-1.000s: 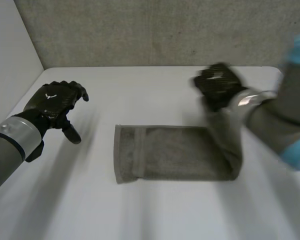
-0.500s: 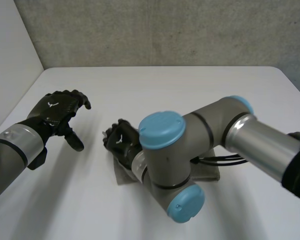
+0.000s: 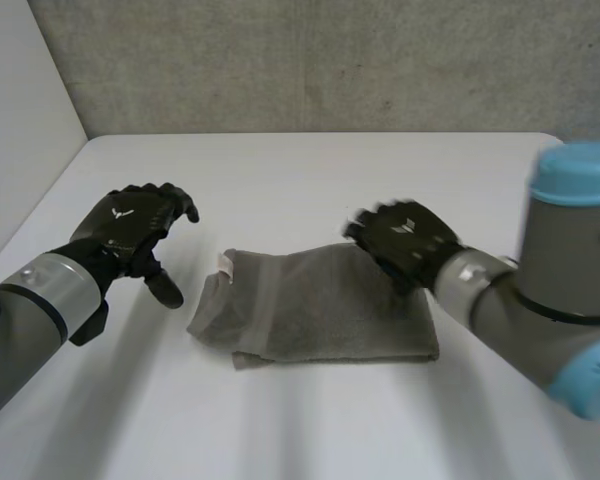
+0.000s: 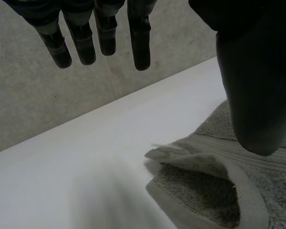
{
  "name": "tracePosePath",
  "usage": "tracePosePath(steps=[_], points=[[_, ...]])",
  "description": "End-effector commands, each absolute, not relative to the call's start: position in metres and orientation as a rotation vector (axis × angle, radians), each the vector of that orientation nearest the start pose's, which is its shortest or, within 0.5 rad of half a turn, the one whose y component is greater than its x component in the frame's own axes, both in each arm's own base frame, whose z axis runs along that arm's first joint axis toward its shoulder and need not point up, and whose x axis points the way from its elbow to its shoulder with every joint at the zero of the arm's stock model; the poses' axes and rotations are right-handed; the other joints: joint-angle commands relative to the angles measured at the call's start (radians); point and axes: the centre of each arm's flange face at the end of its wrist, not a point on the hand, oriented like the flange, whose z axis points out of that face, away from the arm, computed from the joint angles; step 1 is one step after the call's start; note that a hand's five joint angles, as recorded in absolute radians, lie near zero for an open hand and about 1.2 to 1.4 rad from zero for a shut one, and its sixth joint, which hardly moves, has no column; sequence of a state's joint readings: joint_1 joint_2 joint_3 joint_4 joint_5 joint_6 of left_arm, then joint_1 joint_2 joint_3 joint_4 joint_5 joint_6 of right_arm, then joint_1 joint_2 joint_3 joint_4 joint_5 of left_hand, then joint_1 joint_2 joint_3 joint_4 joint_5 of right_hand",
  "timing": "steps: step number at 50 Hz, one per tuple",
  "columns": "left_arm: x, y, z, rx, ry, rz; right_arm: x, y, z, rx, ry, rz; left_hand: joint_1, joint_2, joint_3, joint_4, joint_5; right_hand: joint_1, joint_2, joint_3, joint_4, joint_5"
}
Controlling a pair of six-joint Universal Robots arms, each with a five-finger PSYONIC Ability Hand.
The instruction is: Fold the towel.
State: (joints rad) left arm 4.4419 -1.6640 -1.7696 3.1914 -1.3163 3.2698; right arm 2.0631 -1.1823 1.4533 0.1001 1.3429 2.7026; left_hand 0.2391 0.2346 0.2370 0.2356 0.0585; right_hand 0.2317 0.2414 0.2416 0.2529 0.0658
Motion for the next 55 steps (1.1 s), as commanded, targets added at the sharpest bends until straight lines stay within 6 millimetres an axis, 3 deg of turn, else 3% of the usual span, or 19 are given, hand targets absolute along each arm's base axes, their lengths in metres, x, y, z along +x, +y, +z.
tracePosePath(steps=[1,9,13,21,28,30,31,33,34,35,36,38,39,41,42,44,47,49,55], points=[[-0.230,-0.238,0.229,0.815,2.603,-2.094,0.252,-0.236,0.169,-1.193,2.175,-1.522,-0.008,-0.003,-0.006,-0.004,-0.002,-0.057,-0.067,-0.067,-0.078,-0.066],[-0.232,-0.237,0.229,0.826,2.604,-2.095,0.247,-0.230,0.140,-1.196,2.153,-1.559,-0.008,-0.003,-0.006,-0.004,-0.002,0.203,0.193,0.193,0.181,0.194],[-0.234,-0.232,0.227,0.842,2.613,-2.089,0.245,-0.234,0.128,-1.237,2.163,-1.567,-0.011,-0.006,-0.009,-0.007,-0.005,0.563,0.553,0.553,0.541,0.554],[-0.232,-0.231,0.223,0.836,2.622,-2.076,0.246,-0.242,0.134,-1.264,2.144,-1.615,-0.014,-0.009,-0.012,-0.010,-0.008,1.163,1.154,1.154,1.142,1.155],[-0.231,-0.231,0.225,0.835,2.617,-2.080,0.249,-0.253,0.151,-1.259,2.124,-1.687,-0.014,-0.009,-0.012,-0.010,-0.008,1.165,1.155,1.155,1.143,1.156],[-0.229,-0.231,0.230,0.826,2.595,-2.103,0.254,-0.258,0.177,-1.274,2.096,-1.723,-0.014,-0.009,-0.012,-0.010,-0.008,1.165,1.155,1.155,1.143,1.156],[-0.229,-0.231,0.230,0.826,2.595,-2.103,0.254,-0.258,0.177,-1.274,2.096,-1.723,-0.014,-0.009,-0.012,-0.010,-0.008,1.165,1.155,1.155,1.143,1.156],[-0.229,-0.233,0.237,0.819,2.566,-2.135,0.270,-0.253,0.202,-1.318,2.032,-1.708,-0.014,-0.009,-0.012,-0.010,-0.008,1.165,1.155,1.155,1.143,1.156],[-0.229,-0.233,0.237,0.819,2.566,-2.135,0.270,-0.253,0.202,-1.319,2.031,-1.708,-0.014,-0.009,-0.012,-0.010,-0.008,1.165,1.155,1.155,1.143,1.156],[-0.228,-0.234,0.241,0.809,2.552,-2.152,0.288,-0.242,0.211,-1.370,1.959,-1.680,-0.014,-0.009,-0.012,-0.010,-0.008,1.165,1.155,1.155,1.143,1.156],[-0.228,-0.234,0.241,0.809,2.552,-2.152,0.288,-0.242,0.211,-1.370,1.958,-1.680,-0.014,-0.009,-0.012,-0.010,-0.008,1.165,1.155,1.155,1.143,1.156],[-0.226,-0.236,0.252,0.795,2.512,-2.199,0.327,-0.218,0.218,-1.470,1.829,-1.629,-0.017,-0.012,-0.015,-0.013,-0.011,1.165,1.155,1.155,1.143,1.156],[-0.226,-0.236,0.252,0.795,2.512,-2.200,0.328,-0.218,0.218,-1.471,1.829,-1.629,-0.017,-0.012,-0.015,-0.013,-0.011,1.165,1.155,1.155,1.143,1.156],[-0.226,-0.239,0.262,0.776,2.484,-2.245,0.364,-0.194,0.222,-1.586,1.691,-1.602,-0.017,-0.012,-0.015,-0.013,-0.011,1.165,1.155,1.155,1.143,1.156],[-0.226,-0.239,0.262,0.776,2.484,-2.246,0.364,-0.194,0.222,-1.586,1.691,-1.602,-0.017,-0.012,-0.015,-0.013,-0.011,1.165,1.155,1.155,1.143,1.156],[-0.226,-0.240,0.271,0.741,2.474,-2.294,0.395,-0.165,0.216,-1.708,1.561,-1.555,-0.017,-0.012,-0.015,-0.013,-0.011,1.165,1.155,1.155,1.143,1.156],[-0.226,-0.240,0.276,0.722,2.472,-2.319,0.409,-0.153,0.207,-1.759,1.513,-1.520,-0.017,-0.012,-0.015,-0.013,-0.011,1.165,1.155,1.155,1.143,1.156],[-0.226,-0.242,0.279,0.689,2.481,-2.347,0.430,-0.136,0.189,-1.822,1.446,-1.473,-0.017,-0.012,-0.015,-0.013,-0.011,1.165,1.155,1.155,1.143,1.156],[-0.225,-0.243,0.280,0.664,2.494,-2.352,0.448,-0.133,0.161,-1.853,1.456,-1.449,-0.017,-0.012,-0.015,-0.013,-0.011,1.165,1.155,1.155,1.143,1.156]])
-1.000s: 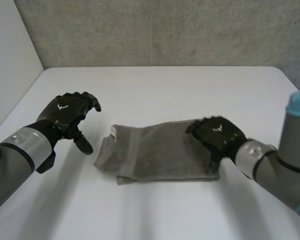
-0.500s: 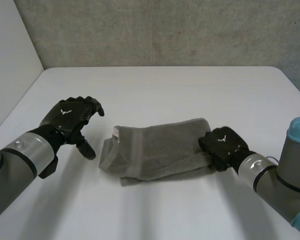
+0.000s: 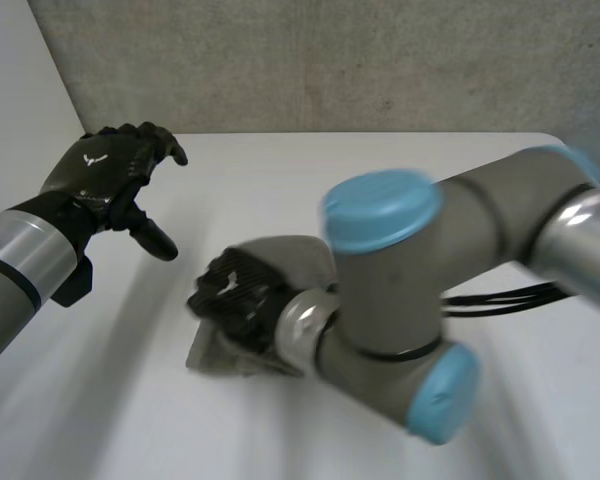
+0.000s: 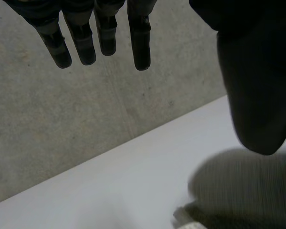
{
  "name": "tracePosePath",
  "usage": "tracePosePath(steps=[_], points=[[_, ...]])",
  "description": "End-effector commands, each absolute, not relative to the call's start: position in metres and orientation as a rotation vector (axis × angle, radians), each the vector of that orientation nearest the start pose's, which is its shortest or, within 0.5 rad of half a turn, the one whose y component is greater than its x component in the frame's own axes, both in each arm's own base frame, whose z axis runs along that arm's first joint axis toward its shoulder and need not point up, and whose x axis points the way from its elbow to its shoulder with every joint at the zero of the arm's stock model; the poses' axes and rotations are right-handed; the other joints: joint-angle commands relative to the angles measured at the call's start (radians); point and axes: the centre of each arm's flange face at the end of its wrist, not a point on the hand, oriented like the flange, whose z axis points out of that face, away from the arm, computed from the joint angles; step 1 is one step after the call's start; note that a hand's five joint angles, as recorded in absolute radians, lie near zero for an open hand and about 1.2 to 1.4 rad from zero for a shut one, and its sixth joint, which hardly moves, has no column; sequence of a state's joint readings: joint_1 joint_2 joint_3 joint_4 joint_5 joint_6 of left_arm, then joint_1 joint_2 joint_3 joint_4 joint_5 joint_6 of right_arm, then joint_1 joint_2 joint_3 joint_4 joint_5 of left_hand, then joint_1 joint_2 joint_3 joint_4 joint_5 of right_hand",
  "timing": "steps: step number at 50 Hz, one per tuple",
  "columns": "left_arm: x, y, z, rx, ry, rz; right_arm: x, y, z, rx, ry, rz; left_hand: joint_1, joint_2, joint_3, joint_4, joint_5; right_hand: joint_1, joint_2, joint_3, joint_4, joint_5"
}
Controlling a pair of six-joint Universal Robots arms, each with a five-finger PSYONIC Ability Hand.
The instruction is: Fold the towel.
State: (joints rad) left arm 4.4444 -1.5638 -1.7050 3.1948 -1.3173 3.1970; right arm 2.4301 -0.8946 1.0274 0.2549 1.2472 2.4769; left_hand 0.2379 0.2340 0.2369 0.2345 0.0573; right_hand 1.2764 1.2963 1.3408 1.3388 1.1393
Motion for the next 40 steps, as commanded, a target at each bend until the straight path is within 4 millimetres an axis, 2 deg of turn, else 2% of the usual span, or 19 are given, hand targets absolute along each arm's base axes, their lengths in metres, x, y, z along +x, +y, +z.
tracePosePath(steps=[1,4,5,6,7,8,9,10,11,13,18,23,27,30,33,34,37,39,40], points=[[-0.225,-0.243,0.280,0.662,2.496,-2.353,0.451,-0.136,0.152,-1.857,1.475,-1.451,-0.016,-0.012,-0.015,-0.012,-0.010,0.120,0.100,0.055,0.058,0.082],[-0.224,-0.244,0.279,0.656,2.498,-2.350,0.454,-0.142,0.140,-1.861,1.517,-1.458,-0.019,-0.015,-0.017,-0.015,-0.012,0.120,0.100,0.055,0.058,0.082],[-0.224,-0.244,0.278,0.655,2.503,-2.347,0.454,-0.143,0.138,-1.855,1.541,-1.458,-0.019,-0.015,-0.018,-0.015,-0.012,-0.132,-0.152,-0.196,-0.194,-0.169],[-0.224,-0.244,0.278,0.655,2.503,-2.347,0.454,-0.143,0.138,-1.855,1.541,-1.458,-0.019,-0.015,-0.018,-0.015,-0.012,-0.135,-0.154,-0.199,-0.197,-0.172],[-0.225,-0.245,0.277,0.655,2.507,-2.343,0.452,-0.144,0.139,-1.849,1.559,-1.466,-0.019,-0.015,-0.018,-0.015,-0.012,-0.541,-0.561,-0.606,-0.604,-0.579],[-0.225,-0.245,0.277,0.655,2.507,-2.343,0.452,-0.144,0.139,-1.849,1.559,-1.466,-0.019,-0.015,-0.018,-0.015,-0.012,-0.546,-0.565,-0.610,-0.608,-0.583],[-0.225,-0.246,0.277,0.655,2.509,-2.341,0.451,-0.145,0.145,-1.831,1.577,-1.489,-0.019,-0.015,-0.018,-0.015,-0.012,-0.932,-0.952,-0.997,-0.994,-0.969],[-0.225,-0.247,0.277,0.656,2.504,-2.344,0.448,-0.150,0.153,-1.794,1.599,-1.511,-0.019,-0.015,-0.018,-0.015,-0.012,-1.058,-1.078,-1.122,-1.120,-1.095],[-0.225,-0.247,0.277,0.656,2.504,-2.344,0.448,-0.150,0.153,-1.793,1.599,-1.511,-0.019,-0.015,-0.018,-0.015,-0.012,-1.059,-1.079,-1.124,-1.122,-1.097],[-0.226,-0.250,0.279,0.653,2.497,-2.355,0.439,-0.155,0.183,-1.672,1.633,-1.543,-0.019,-0.015,-0.018,-0.015,-0.012,-1.091,-1.111,-1.156,-1.154,-1.129],[-0.230,-0.255,0.280,0.637,2.518,-2.367,0.417,-0.160,0.219,-1.521,1.681,-1.553,-0.016,-0.012,-0.015,-0.012,-0.010,-1.102,-1.122,-1.166,-1.164,-1.139],[-0.234,-0.258,0.280,0.583,2.582,-2.389,0.393,-0.160,0.236,-1.427,1.752,-1.536,-0.016,-0.012,-0.015,-0.012,-0.010,-1.102,-1.122,-1.166,-1.164,-1.139],[-0.236,-0.259,0.276,0.544,2.638,-2.382,0.377,-0.164,0.237,-1.384,1.818,-1.515,-0.016,-0.012,-0.015,-0.012,-0.010,-1.102,-1.122,-1.166,-1.164,-1.139],[-0.240,-0.257,0.267,0.531,2.705,-2.346,0.357,-0.183,0.228,-1.323,1.925,-1.494,-0.016,-0.012,-0.015,-0.012,-0.010,-1.102,-1.122,-1.166,-1.164,-1.139],[-0.255,-0.246,0.242,0.583,2.836,-2.233,0.336,-0.206,0.215,-1.217,2.045,-1.462,-0.016,-0.012,-0.015,-0.012,-0.010,-1.102,-1.122,-1.166,-1.164,-1.139],[-0.256,-0.246,0.242,0.583,2.836,-2.233,0.336,-0.206,0.215,-1.217,2.045,-1.462,-0.016,-0.012,-0.015,-0.012,-0.010,-1.102,-1.122,-1.166,-1.164,-1.139],[-0.265,-0.239,0.217,0.615,2.940,-2.100,0.333,-0.216,0.212,-1.099,2.082,-1.443,-0.019,-0.015,-0.018,-0.015,-0.012,-1.102,-1.122,-1.166,-1.164,-1.139],[-0.271,-0.235,0.186,0.611,3.051,-1.939,0.333,-0.229,0.210,-0.938,2.095,-1.440,-0.036,-0.032,-0.035,-0.033,-0.030,-1.102,-1.122,-1.166,-1.164,-1.139],[-0.271,-0.235,0.186,0.611,3.052,-1.938,0.333,-0.229,0.210,-0.937,2.095,-1.440,-0.036,-0.032,-0.035,-0.033,-0.030,-1.102,-1.122,-1.166,-1.164,-1.139]])
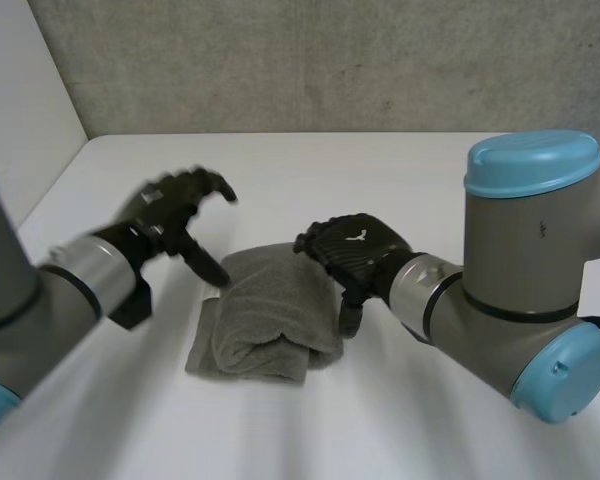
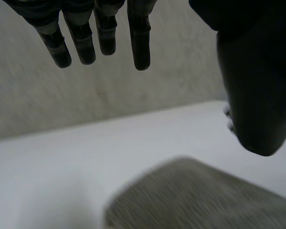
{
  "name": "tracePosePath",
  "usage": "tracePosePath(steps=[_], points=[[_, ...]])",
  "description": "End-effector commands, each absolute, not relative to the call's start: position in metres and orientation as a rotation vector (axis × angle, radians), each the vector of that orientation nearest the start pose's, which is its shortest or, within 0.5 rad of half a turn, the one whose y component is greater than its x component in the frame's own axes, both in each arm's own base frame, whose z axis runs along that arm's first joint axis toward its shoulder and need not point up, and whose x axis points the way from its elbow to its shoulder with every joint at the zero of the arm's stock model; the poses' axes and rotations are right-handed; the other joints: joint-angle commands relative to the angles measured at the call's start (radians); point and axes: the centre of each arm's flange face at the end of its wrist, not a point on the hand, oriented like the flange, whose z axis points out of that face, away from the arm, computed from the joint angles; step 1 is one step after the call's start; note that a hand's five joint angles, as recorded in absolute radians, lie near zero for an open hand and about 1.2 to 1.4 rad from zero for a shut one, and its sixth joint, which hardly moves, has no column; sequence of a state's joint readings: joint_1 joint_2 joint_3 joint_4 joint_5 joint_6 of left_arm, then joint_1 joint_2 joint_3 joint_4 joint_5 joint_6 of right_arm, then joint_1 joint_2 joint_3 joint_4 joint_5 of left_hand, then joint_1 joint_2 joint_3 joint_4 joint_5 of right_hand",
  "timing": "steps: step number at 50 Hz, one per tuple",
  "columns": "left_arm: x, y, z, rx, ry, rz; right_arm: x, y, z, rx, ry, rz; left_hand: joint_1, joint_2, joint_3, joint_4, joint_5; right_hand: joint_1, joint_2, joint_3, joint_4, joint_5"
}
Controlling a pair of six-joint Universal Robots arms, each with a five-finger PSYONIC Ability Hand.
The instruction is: Fold the towel.
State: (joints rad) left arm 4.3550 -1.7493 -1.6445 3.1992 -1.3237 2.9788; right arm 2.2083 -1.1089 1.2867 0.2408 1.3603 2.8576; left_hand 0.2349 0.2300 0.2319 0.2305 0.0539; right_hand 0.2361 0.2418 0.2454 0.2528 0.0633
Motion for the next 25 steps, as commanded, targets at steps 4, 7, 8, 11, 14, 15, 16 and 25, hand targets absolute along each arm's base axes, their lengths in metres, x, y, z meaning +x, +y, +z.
tracePosePath(steps=[4,7,8,11,14,15,16,25], points=[[-0.270,-0.238,0.151,-0.395,-2.303,1.297,0.339,-0.239,0.191,-0.782,2.104,-1.388,-0.036,-0.031,-0.033,-0.032,-0.030,-0.062,-0.067,-0.071,-0.078,-0.063],[-0.267,-0.240,0.140,-0.378,-2.355,1.293,0.342,-0.243,0.176,-0.740,2.124,-1.348,-0.036,-0.031,-0.033,-0.032,-0.030,-0.062,-0.067,-0.071,-0.078,-0.063],[-0.266,-0.240,0.137,-0.372,-2.370,1.297,0.344,-0.245,0.167,-0.737,2.139,-1.328,-0.036,-0.031,-0.033,-0.032,-0.030,-0.062,-0.067,-0.071,-0.078,-0.063],[-0.264,-0.242,0.134,-0.367,-2.391,1.318,0.349,-0.246,0.152,-0.746,2.162,-1.304,-0.036,-0.031,-0.033,-0.032,-0.030,-0.062,-0.067,-0.071,-0.078,-0.063],[-0.261,-0.244,0.132,-0.351,-2.405,1.336,0.356,-0.246,0.140,-0.759,2.171,-1.286,-0.036,-0.031,-0.033,-0.032,-0.030,-0.062,-0.067,-0.071,-0.078,-0.063],[-0.261,-0.244,0.132,-0.351,-2.405,1.336,0.356,-0.246,0.140,-0.759,2.171,-1.286,-0.036,-0.031,-0.033,-0.032,-0.030,-0.062,-0.067,-0.071,-0.078,-0.063],[-0.260,-0.246,0.131,-0.346,-2.404,1.343,0.358,-0.247,0.136,-0.761,2.173,-1.282,-0.033,-0.028,-0.030,-0.029,-0.027,-0.062,-0.067,-0.071,-0.078,-0.063],[-0.258,-0.246,0.125,-0.437,-2.414,1.383,0.365,-0.246,0.124,-0.777,2.194,-1.277,-0.036,-0.031,-0.033,-0.032,-0.030,-0.062,-0.067,-0.071,-0.078,-0.063]])
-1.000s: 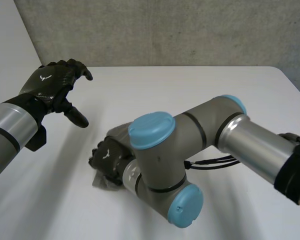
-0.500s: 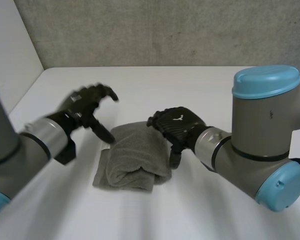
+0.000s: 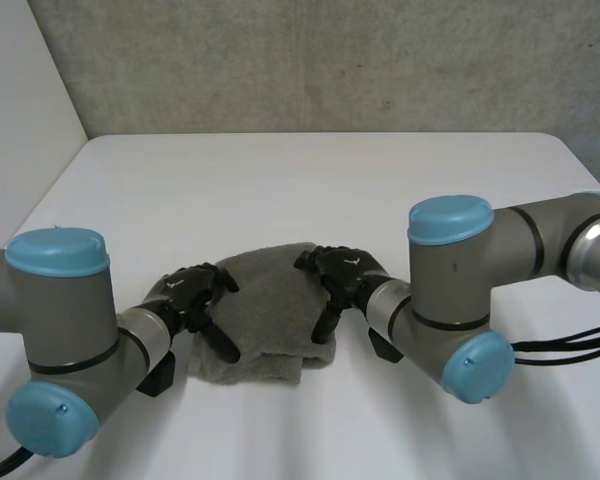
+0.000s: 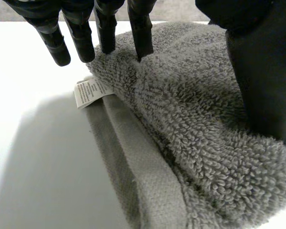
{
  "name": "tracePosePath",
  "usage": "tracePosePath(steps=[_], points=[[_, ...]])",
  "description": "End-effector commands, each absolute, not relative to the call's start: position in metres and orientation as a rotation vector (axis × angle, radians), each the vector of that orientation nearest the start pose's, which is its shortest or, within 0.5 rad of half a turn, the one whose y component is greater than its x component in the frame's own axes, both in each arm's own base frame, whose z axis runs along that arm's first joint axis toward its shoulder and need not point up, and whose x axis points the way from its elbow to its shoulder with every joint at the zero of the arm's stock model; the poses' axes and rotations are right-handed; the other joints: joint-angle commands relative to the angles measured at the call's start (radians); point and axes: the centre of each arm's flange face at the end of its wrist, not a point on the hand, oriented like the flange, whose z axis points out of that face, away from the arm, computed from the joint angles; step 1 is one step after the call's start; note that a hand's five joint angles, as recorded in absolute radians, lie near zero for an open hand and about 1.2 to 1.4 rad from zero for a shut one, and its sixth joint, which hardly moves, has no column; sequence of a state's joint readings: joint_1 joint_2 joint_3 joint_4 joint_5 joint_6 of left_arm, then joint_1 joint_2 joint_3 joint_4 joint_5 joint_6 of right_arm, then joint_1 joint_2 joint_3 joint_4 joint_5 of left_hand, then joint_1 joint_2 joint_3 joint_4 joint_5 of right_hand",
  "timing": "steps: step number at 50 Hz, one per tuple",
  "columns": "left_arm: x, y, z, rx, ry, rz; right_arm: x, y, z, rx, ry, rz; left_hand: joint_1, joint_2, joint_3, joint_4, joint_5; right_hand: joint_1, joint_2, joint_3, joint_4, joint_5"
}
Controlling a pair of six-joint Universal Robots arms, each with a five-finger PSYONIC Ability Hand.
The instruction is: Fold the towel.
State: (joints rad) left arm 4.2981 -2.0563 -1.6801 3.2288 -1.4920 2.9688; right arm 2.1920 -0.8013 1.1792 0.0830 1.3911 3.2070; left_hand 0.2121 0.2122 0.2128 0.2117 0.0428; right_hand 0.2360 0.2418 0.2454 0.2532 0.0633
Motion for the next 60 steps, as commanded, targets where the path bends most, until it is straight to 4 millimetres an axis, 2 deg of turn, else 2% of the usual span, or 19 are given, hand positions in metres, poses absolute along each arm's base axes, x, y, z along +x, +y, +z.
tracePosePath(steps=[1,6,9,11,12,14,15,17,18,19,20,22,23,25,26,27,30,36,60], points=[[-0.258,-0.246,0.125,0.539,2.972,-1.702,0.365,-0.246,0.124,-0.777,2.194,-1.277,-0.013,-0.013,-0.014,-0.013,-0.019,-0.061,-0.067,-0.071,-0.079,-0.063],[-0.258,-0.245,0.128,0.607,2.929,-1.713,0.365,-0.245,0.133,-0.773,2.184,-1.295,-0.013,-0.013,-0.014,-0.013,-0.019,-0.061,-0.067,-0.071,-0.079,-0.063],[-0.259,-0.245,0.136,0.614,2.911,-1.752,0.364,-0.245,0.148,-0.765,2.153,-1.330,-0.016,-0.016,-0.017,-0.016,-0.021,-0.061,-0.067,-0.071,-0.079,-0.063],[-0.259,-0.245,0.151,0.609,2.886,-1.817,0.360,-0.245,0.170,-0.748,2.116,-1.381,-0.022,-0.022,-0.023,-0.022,-0.027,-0.061,-0.067,-0.071,-0.079,-0.063],[-0.259,-0.245,0.152,0.609,2.885,-1.817,0.360,-0.245,0.170,-0.748,2.116,-1.381,-0.022,-0.022,-0.023,-0.022,-0.027,-0.061,-0.067,-0.071,-0.079,-0.063],[-0.259,-0.245,0.172,0.602,2.841,-1.913,0.355,-0.241,0.197,-0.728,2.072,-1.449,-0.025,-0.025,-0.026,-0.025,-0.030,-0.061,-0.067,-0.071,-0.079,-0.063],[-0.259,-0.245,0.172,0.602,2.841,-1.913,0.355,-0.241,0.198,-0.728,2.072,-1.449,-0.025,-0.025,-0.026,-0.025,-0.030,-0.061,-0.067,-0.071,-0.079,-0.063],[-0.258,-0.242,0.203,0.593,2.770,-2.039,0.340,-0.245,0.226,-0.675,2.060,-1.550,-0.025,-0.025,-0.026,-0.025,-0.030,-0.061,-0.067,-0.071,-0.079,-0.063],[-0.258,-0.242,0.203,0.593,2.770,-2.040,0.339,-0.245,0.226,-0.674,2.060,-1.550,-0.025,-0.025,-0.026,-0.025,-0.030,-0.061,-0.067,-0.071,-0.079,-0.063],[-0.256,-0.241,0.222,0.583,2.721,-2.114,0.327,-0.251,0.242,-0.622,2.066,-1.626,-0.028,-0.028,-0.029,-0.028,-0.033,-0.061,-0.067,-0.071,-0.079,-0.063],[-0.256,-0.241,0.223,0.583,2.721,-2.115,0.327,-0.251,0.242,-0.621,2.066,-1.627,-0.028,-0.028,-0.029,-0.028,-0.033,-0.061,-0.067,-0.071,-0.079,-0.063],[-0.246,-0.243,0.258,0.531,2.636,-2.223,0.302,-0.258,0.279,-0.531,2.064,-1.800,-0.028,-0.028,-0.029,-0.028,-0.033,-0.061,-0.067,-0.071,-0.079,-0.063],[-0.246,-0.243,0.258,0.530,2.636,-2.224,0.301,-0.258,0.279,-0.530,2.064,-1.800,-0.028,-0.028,-0.029,-0.028,-0.033,-0.061,-0.067,-0.071,-0.079,-0.063],[-0.233,-0.248,0.288,0.461,2.565,-2.288,0.280,-0.258,0.308,-0.476,2.075,-1.952,-0.028,-0.028,-0.029,-0.028,-0.033,-0.061,-0.067,-0.071,-0.079,-0.063],[-0.233,-0.248,0.288,0.460,2.565,-2.289,0.280,-0.258,0.308,-0.476,2.075,-1.953,-0.028,-0.028,-0.029,-0.028,-0.033,-0.061,-0.067,-0.071,-0.079,-0.063],[-0.229,-0.249,0.301,0.436,2.539,-2.312,0.272,-0.258,0.316,-0.465,2.092,-2.013,-0.028,-0.028,-0.029,-0.028,-0.033,-0.061,-0.067,-0.071,-0.079,-0.063],[-0.225,-0.249,0.317,0.415,2.527,-2.317,0.257,-0.259,0.325,-0.443,2.141,-2.113,-0.028,-0.028,-0.029,-0.028,-0.033,-0.061,-0.067,-0.071,-0.079,-0.063],[-0.223,-0.248,0.329,0.404,2.533,-2.304,0.244,-0.260,0.327,-0.421,2.204,-2.184,-0.028,-0.028,-0.029,-0.028,-0.033,-0.061,-0.067,-0.071,-0.079,-0.063],[-0.226,-0.247,0.321,0.415,2.563,-2.270,0.242,-0.261,0.322,-0.437,2.218,-2.168,-0.025,-0.025,-0.026,-0.025,-0.030,-0.061,-0.067,-0.071,-0.079,-0.063]])
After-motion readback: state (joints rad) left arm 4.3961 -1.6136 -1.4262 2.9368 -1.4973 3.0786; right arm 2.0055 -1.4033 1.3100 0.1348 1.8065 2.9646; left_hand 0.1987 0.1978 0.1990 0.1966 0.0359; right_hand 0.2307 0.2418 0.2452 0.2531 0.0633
